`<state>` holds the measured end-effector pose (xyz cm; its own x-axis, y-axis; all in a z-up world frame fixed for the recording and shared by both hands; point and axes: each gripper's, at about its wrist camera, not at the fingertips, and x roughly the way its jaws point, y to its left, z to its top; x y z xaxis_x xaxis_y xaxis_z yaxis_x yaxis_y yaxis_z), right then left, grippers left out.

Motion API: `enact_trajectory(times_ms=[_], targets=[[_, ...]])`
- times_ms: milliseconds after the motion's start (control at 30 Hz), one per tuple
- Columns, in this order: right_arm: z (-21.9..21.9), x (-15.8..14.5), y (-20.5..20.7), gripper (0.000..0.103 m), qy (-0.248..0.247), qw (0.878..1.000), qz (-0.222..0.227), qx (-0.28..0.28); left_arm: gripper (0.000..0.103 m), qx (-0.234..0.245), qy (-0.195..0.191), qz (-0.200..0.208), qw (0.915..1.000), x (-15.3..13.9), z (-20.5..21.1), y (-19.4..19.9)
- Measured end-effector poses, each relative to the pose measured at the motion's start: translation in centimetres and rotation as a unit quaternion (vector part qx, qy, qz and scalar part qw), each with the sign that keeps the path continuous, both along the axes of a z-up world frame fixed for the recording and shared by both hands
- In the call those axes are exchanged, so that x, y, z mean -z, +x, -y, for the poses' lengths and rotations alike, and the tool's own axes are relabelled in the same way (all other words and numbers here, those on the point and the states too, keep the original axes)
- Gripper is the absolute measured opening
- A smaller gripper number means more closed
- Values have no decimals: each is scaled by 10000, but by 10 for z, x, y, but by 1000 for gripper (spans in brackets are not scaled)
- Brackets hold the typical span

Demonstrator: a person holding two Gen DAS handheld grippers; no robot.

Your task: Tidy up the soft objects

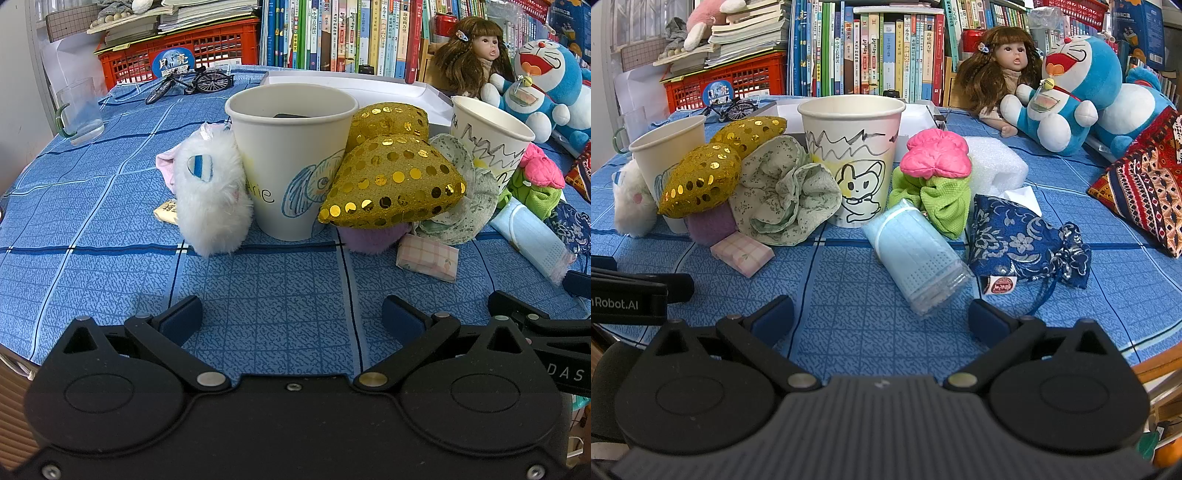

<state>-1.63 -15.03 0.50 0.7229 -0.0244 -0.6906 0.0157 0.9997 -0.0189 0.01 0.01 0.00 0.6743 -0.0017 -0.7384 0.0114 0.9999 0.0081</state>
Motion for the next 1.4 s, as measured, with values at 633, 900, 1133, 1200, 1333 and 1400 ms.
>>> enact_trajectory(times_ms=[633, 900, 1133, 1200, 1333, 1400], targets=[[0, 0, 0, 103, -3, 10000, 3, 0, 103, 1, 2, 1, 10000, 0, 0, 0], [-1, 0, 0, 103, -1, 10000, 32, -4, 103, 10, 3, 16, 10000, 0, 0, 0], [0, 1, -2, 103, -14, 10000, 74, -19, 103, 90, -1, 82, 9999, 1, -4, -3], [0, 1, -3, 103, -18, 10000, 79, -17, 103, 99, 4, 97, 9999, 1, -3, -3], [0, 1, -2, 103, -23, 10000, 90, -19, 103, 104, 6, 103, 9999, 1, -3, -4], [0, 1, -2, 103, -24, 9999, 96, -20, 103, 116, 5, 122, 9999, 1, -3, -5]])
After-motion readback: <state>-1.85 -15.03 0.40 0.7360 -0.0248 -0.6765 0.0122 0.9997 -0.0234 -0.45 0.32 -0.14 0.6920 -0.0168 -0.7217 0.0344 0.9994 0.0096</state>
